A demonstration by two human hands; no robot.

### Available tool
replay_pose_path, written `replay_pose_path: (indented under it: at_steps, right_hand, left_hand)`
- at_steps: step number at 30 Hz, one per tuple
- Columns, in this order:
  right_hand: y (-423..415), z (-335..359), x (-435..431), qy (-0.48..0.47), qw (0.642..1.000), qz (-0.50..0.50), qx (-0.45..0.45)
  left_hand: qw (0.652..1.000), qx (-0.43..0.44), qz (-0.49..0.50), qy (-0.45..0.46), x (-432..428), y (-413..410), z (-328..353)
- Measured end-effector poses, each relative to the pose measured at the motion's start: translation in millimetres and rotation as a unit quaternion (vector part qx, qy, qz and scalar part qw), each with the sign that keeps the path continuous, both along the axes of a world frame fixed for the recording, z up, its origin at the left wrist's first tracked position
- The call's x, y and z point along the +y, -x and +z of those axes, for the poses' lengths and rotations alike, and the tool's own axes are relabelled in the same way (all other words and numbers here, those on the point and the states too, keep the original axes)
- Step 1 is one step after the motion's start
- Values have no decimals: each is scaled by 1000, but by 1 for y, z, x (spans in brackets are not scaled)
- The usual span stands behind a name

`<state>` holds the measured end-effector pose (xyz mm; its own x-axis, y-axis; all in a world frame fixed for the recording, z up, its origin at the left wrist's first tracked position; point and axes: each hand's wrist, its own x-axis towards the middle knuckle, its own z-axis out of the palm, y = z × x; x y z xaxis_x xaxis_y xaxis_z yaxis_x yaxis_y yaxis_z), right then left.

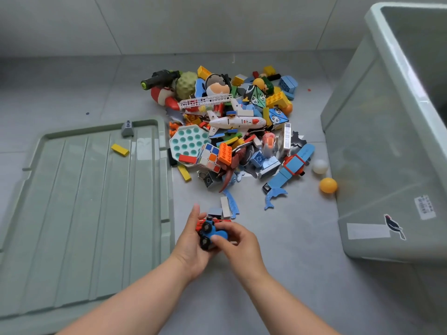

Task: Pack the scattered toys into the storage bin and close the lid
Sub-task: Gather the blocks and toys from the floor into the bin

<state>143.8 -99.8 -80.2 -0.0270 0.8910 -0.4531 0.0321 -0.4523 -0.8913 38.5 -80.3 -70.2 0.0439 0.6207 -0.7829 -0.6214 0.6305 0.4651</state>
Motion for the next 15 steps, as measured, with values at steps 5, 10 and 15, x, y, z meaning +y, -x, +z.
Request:
replay_pose_path:
  at_steps: [5, 10, 15]
  right_hand:
    - [1, 5, 11, -101, 986, 40, -126]
    - [-10, -1, 60, -57, 914, 170, -364]
    - [7, -22, 64, -79, 828, 292, -472]
  left_hand:
    - [996, 83, 2, -13, -5, 21, -6]
    - [994, 109, 0, -25, -12, 27, -3]
    - [996, 84, -26, -23, -21, 36, -5]
